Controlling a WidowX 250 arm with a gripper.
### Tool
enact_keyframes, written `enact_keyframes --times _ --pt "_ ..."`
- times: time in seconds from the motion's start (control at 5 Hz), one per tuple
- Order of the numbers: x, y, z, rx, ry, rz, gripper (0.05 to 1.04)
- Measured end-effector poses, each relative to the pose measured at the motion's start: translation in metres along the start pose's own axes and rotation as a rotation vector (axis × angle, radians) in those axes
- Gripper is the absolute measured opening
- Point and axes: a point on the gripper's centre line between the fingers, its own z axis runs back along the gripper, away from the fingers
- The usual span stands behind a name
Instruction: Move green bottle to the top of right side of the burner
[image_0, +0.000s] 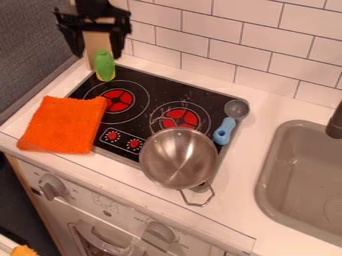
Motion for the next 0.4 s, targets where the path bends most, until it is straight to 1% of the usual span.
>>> enact_keyframes --times 0.2,0.4 --pt "0.012 0.015 -0.005 0.019 0.012 0.033 1.0" --pt "0.021 0.022 -0.025 0.022 0.049 0.058 1.0"
